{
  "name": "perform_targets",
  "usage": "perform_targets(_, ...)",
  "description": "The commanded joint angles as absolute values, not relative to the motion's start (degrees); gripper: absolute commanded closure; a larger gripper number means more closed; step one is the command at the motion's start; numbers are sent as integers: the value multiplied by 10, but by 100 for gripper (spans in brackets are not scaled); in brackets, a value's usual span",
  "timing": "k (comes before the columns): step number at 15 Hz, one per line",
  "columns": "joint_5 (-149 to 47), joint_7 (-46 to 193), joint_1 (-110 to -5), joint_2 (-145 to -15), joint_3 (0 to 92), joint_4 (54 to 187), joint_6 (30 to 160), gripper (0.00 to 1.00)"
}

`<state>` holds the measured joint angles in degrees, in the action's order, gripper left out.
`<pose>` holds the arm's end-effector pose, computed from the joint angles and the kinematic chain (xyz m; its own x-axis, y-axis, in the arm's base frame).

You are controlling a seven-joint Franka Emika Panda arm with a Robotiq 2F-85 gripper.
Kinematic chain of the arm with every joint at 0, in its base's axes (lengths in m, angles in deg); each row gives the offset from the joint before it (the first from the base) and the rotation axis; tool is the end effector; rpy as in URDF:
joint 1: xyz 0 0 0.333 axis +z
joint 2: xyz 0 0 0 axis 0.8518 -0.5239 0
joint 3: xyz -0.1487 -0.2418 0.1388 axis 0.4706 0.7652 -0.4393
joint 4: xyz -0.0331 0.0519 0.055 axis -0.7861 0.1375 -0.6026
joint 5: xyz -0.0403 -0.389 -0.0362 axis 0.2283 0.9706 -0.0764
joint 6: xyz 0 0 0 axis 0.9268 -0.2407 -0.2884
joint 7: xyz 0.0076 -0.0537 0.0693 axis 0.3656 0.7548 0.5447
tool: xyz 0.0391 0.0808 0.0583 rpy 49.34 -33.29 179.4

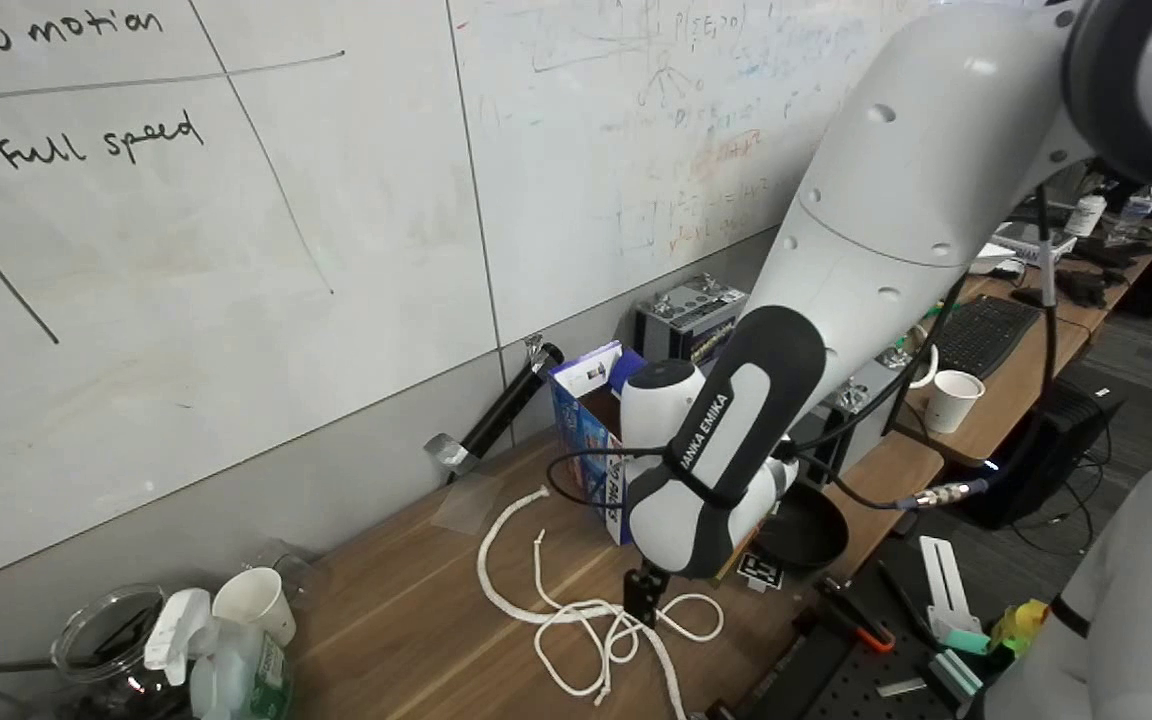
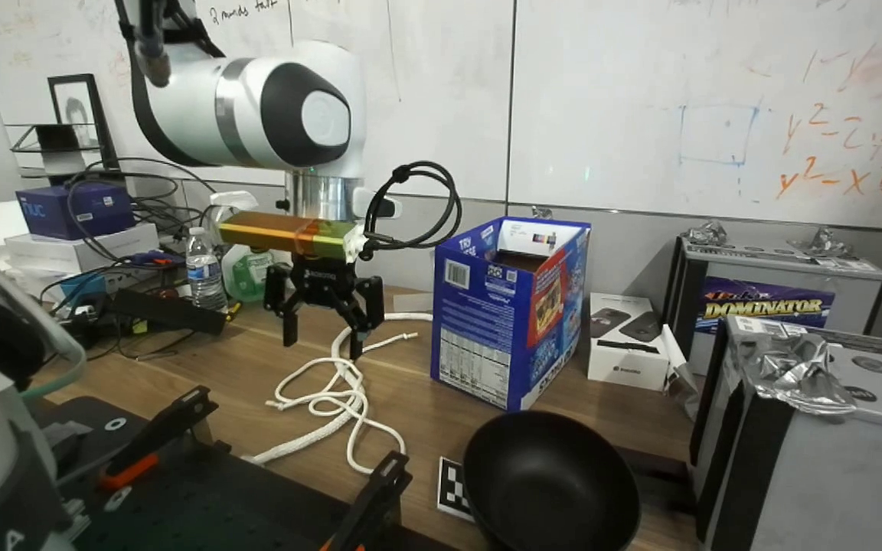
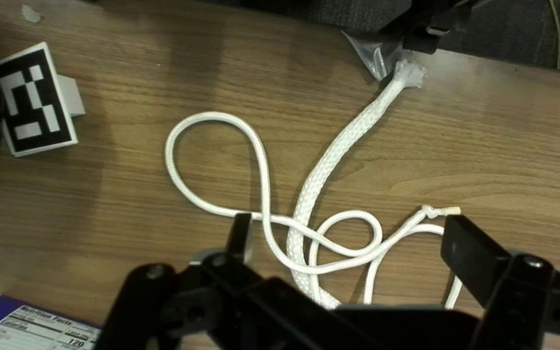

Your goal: Put the ropes in the carton box

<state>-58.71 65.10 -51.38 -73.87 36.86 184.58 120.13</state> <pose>0.3705 0.0793 0.1586 0.9704 0.2071 -0.1241 0.2032 -0.9782 -0.0439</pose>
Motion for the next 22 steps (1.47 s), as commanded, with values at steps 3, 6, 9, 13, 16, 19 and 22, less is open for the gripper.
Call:
perform_targets(3, -491, 736, -478, -850, 413, 1785, 1276, 0)
perform_targets(6, -477, 750, -464, -907, 430, 1747, 1296, 0)
perform_targets(9, -488, 744, -462, -959, 430, 1708, 1309, 0)
perform_targets(13, -505, 735, -481, -997, 411, 1674, 1311, 0)
perform_targets(16, -513, 734, -486, -1011, 408, 1660, 1314, 0)
perform_targets(19, -517, 735, -488, -1022, 410, 1653, 1322, 0)
perform_targets(22, -519, 736, -487, -1028, 411, 1652, 1329, 0)
